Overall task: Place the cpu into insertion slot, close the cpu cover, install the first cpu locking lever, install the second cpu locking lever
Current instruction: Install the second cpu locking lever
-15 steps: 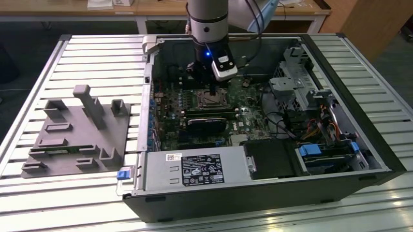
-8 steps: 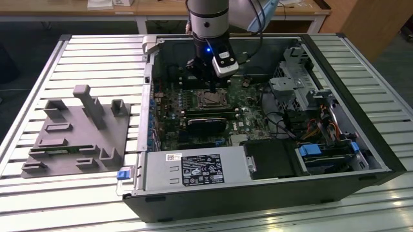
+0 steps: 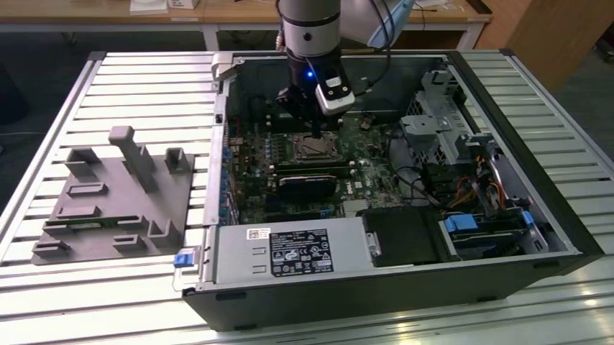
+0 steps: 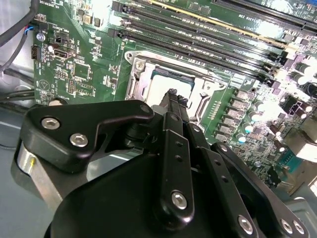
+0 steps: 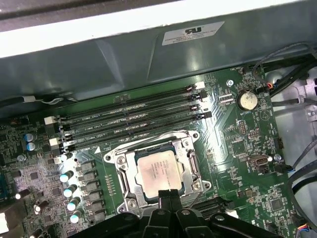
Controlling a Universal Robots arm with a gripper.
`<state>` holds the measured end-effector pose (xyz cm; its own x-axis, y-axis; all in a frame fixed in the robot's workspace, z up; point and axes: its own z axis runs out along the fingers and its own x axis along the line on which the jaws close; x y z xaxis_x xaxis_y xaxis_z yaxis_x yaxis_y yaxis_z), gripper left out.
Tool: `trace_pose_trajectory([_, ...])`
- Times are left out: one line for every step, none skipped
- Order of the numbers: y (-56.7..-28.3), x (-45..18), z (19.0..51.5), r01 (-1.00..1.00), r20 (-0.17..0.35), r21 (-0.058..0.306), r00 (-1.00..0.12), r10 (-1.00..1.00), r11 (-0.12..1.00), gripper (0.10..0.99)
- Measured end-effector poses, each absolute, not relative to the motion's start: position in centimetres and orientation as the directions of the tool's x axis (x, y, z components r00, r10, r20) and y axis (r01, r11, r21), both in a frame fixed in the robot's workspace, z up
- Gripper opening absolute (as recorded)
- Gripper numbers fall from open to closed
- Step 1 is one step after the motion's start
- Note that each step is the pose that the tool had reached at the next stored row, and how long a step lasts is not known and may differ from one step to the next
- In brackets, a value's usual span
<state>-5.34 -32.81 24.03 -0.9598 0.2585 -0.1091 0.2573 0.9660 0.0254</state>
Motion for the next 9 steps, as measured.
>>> trace_pose_trajectory([-32.86, -5.34, 24.02, 0.257, -0.109, 0.025, -0.960, 0.259, 0.966, 0.106])
trace_pose_trajectory([-32.94, -5.34, 24.02, 0.257, -0.109, 0.026, -0.960, 0.259, 0.966, 0.106])
trace_pose_trajectory([-33.02, -5.34, 24.02, 0.257, -0.109, 0.025, -0.960, 0.259, 0.966, 0.106])
trace_pose_trajectory([-33.12, -5.34, 24.02, 0.257, -0.109, 0.025, -0.960, 0.259, 0.966, 0.106])
trace_pose_trajectory([-33.23, -5.34, 24.02, 0.257, -0.109, 0.025, -0.960, 0.259, 0.966, 0.106])
trace_pose_trajectory([-33.35, -5.34, 24.02, 0.257, -0.109, 0.026, -0.960, 0.259, 0.966, 0.106])
trace_pose_trajectory([-33.47, -5.34, 24.02, 0.257, -0.109, 0.026, -0.960, 0.259, 0.966, 0.106])
trace_pose_trajectory([-33.61, -5.34, 24.02, 0.257, -0.109, 0.026, -0.960, 0.259, 0.966, 0.106])
trace_pose_trajectory([-33.76, -5.34, 24.03, 0.257, -0.109, 0.025, -0.960, 0.259, 0.966, 0.106])
